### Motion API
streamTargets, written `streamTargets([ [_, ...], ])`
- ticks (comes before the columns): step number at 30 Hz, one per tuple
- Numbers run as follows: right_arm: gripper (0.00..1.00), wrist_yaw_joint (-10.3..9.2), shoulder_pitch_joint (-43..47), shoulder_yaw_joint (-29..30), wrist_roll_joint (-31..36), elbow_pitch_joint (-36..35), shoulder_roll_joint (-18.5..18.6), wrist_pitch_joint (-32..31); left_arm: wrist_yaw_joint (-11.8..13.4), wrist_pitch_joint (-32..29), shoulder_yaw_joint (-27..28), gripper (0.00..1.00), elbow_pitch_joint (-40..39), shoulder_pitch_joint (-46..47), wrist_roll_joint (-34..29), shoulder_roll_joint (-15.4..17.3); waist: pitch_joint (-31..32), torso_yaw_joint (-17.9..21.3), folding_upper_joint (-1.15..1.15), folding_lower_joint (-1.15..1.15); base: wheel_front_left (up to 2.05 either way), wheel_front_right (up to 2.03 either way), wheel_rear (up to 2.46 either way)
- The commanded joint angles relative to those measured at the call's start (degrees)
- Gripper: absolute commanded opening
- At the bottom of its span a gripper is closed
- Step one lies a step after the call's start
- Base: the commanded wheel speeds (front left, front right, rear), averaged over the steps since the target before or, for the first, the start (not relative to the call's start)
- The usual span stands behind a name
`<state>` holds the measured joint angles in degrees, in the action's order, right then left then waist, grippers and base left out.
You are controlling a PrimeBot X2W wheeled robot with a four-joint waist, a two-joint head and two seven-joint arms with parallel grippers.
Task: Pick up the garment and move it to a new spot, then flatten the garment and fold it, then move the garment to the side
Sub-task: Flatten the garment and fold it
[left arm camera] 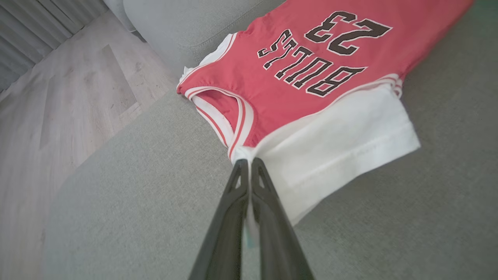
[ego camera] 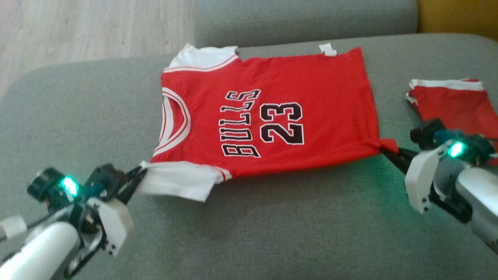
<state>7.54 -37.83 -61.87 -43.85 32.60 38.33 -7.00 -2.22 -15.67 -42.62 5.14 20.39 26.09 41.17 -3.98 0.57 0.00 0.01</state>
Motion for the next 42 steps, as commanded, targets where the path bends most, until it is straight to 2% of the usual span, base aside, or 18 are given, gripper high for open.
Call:
streamTargets([
  [1,0.00,-0.05,-1.93,1.11,0.02,-0.20,0.67,0.03,-0.48,-0.25,2.69,0.00,-0.33,5.10,-0.88,2.02,-1.58,0.09,0.00,-0.01,0.00,0.00,0.00],
  [6,0.00,-0.05,-5.92,1.19,0.35,1.70,-0.61,-0.60,-2.73,-1.35,1.83,0.00,4.51,12.92,-2.89,0.88,-4.76,0.24,0.00,-0.01,0.00,0.00,0.00],
  [12,0.00,-0.05,-9.61,0.90,0.23,4.40,-2.43,-1.05,-4.25,-1.57,-0.57,0.00,10.51,20.05,-5.20,-0.91,-7.92,0.59,0.00,-0.01,0.00,0.00,0.00],
  [23,0.00,-0.05,-15.44,-0.39,-1.14,10.47,-5.59,0.89,-5.18,0.07,-4.83,0.00,21.55,30.71,-4.85,-4.58,-13.26,1.64,0.00,-0.01,0.00,0.00,0.00],
  [24,0.04,-0.05,-16.02,-0.16,-1.13,11.09,-5.80,1.82,-5.19,-0.47,-4.80,0.18,22.87,31.20,-4.19,-5.07,-13.60,1.65,0.00,-0.01,0.00,0.00,0.00],
  [25,1.00,-0.05,-16.41,0.15,-1.33,11.75,-6.16,2.76,-5.19,-0.95,-4.74,0.81,24.11,31.69,-3.75,-5.53,-13.82,1.66,0.00,-0.01,0.00,0.00,0.00],
  [26,1.00,-0.05,-16.74,0.32,-1.58,12.33,-6.55,3.46,-5.00,-0.88,-4.61,1.00,25.10,32.33,-3.70,-6.02,-13.99,1.66,0.00,-0.01,0.00,0.00,0.00],
  [28,1.00,-0.05,-17.68,2.15,-2.81,14.07,-7.43,5.65,-3.16,0.93,-3.70,1.00,26.55,33.75,-4.00,-7.09,-14.26,1.76,0.00,-0.01,0.00,0.00,0.00],
  [30,1.00,-0.05,-18.79,4.84,-3.94,16.32,-8.36,8.67,0.36,4.61,-2.04,1.00,27.61,35.16,-4.61,-8.22,-14.26,1.77,0.00,-0.01,0.00,0.00,0.00],
  [35,1.00,-0.05,-20.63,11.39,-3.79,21.31,-10.33,19.39,8.57,17.52,3.86,1.00,28.39,35.92,-2.90,-12.10,-12.23,1.32,0.00,-0.01,0.00,0.00,0.00],
  [38,1.00,-0.05,-20.32,17.78,-4.69,22.12,-12.16,21.76,12.10,25.15,6.94,1.00,27.65,33.80,-1.24,-13.79,-9.93,1.23,0.00,-0.01,0.00,0.00,0.00],
  [39,1.00,-0.05,-20.06,24.33,-2.62,19.78,-12.56,21.94,13.94,28.27,8.69,1.00,26.21,31.41,-0.02,-14.81,-8.34,1.29,0.00,-0.01,0.00,0.00,0.00],
  [42,1.00,-0.05,-14.91,36.39,3.27,13.45,-14.44,21.97,15.91,30.15,10.75,1.00,22.40,26.26,1.37,-16.22,-5.59,1.35,0.00,-0.01,0.00,0.00,0.00],
])
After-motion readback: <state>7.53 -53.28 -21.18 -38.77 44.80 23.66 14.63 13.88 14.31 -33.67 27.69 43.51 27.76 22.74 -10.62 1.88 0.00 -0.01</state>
